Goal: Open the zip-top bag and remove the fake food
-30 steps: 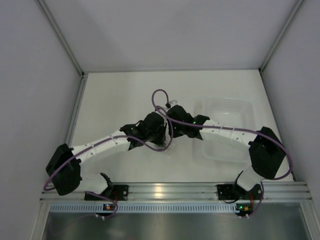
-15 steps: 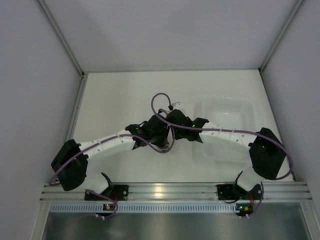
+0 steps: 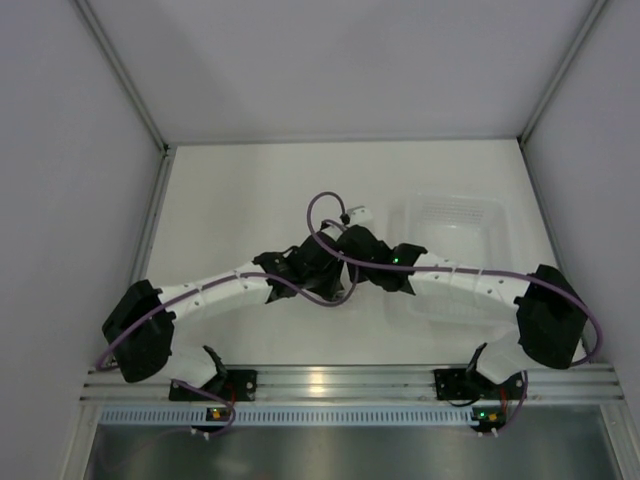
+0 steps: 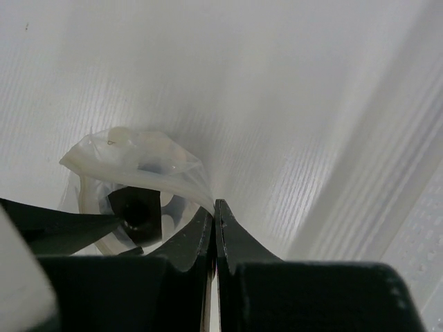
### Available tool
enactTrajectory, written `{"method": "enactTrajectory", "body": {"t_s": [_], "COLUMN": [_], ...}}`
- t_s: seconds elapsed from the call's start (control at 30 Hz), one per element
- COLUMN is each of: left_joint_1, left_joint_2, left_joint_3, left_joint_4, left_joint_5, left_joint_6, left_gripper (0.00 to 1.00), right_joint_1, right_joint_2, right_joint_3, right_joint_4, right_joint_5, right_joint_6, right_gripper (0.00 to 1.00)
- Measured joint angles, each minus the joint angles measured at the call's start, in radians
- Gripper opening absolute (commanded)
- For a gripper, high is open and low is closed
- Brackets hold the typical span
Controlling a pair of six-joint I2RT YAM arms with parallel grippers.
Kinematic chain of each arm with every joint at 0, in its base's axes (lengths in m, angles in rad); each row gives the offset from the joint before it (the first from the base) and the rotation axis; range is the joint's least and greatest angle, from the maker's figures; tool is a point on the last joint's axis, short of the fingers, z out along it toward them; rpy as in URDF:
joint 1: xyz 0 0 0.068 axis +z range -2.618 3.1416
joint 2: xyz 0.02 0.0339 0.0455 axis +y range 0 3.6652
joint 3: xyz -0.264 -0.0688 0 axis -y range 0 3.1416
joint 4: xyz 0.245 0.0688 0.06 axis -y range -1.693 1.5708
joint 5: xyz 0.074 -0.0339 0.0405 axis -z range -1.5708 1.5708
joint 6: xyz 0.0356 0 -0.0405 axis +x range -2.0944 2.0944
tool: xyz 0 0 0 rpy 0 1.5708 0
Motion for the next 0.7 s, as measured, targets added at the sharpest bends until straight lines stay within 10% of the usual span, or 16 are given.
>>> {"method": "enactTrajectory", "body": {"t_s": [0.7], "left_joint_1": [-0.017], "left_joint_2": [-0.105], "left_joint_3": [-0.163], "left_joint_4": [0.214], "left_joint_5": [-0.167], "left_joint_6": [-0.316], "left_gripper": [0.37], "right_joint_1": [0.24], "right_joint_2": [-0.095], "right_joint_3": [-0.064], "right_joint_4": [0.113], "right_joint_5": [0.211], "right_joint_6": [0.141], "right_gripper": [0.0]}}
